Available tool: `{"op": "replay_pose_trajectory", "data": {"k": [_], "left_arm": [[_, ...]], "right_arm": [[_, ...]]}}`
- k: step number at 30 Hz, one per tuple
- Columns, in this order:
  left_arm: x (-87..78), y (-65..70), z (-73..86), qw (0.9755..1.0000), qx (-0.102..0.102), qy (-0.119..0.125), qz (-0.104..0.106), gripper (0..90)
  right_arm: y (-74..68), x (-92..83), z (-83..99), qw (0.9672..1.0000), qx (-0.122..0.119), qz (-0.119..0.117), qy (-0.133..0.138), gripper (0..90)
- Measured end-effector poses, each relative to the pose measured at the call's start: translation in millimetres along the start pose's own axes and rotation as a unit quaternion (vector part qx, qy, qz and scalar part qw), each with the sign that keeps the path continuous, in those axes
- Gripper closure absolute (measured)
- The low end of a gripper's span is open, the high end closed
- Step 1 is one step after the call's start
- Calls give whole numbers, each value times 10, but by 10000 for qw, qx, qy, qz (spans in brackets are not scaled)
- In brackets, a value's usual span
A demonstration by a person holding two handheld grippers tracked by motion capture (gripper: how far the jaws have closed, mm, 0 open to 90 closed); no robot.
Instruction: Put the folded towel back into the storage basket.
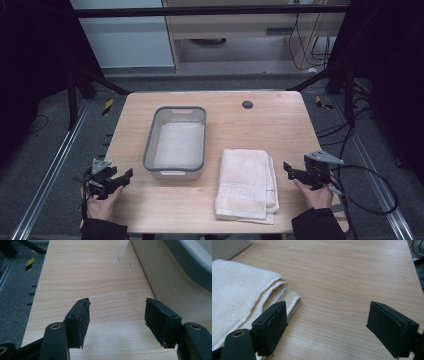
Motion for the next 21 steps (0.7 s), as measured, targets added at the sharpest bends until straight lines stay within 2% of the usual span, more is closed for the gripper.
{"op": "replay_pose_trajectory", "data": {"k": [7, 14, 21], "left_arm": [[-84, 29, -20, 9999, -64, 72, 108, 409], [-163, 143, -57, 9994, 41, 183, 304, 410], [-215, 263, -93, 9987, 174, 260, 393, 421]], "right_arm": [[14, -32, -16, 9999, 86, -95, -7, 167], [-13, -48, -45, 9999, -27, -149, -9, 182], [-27, -63, -68, 9997, -4, -241, -14, 191]]}}
Point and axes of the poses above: each handheld gripper's, and its own axes: x roughly forward along the jaws, z roughly out of its underside, y roughly to its right, the point moved 5 cm from there along x, roughly forward along the jaws, and after that the axes turned 8 degrees about -y, right-handed, at the moved point
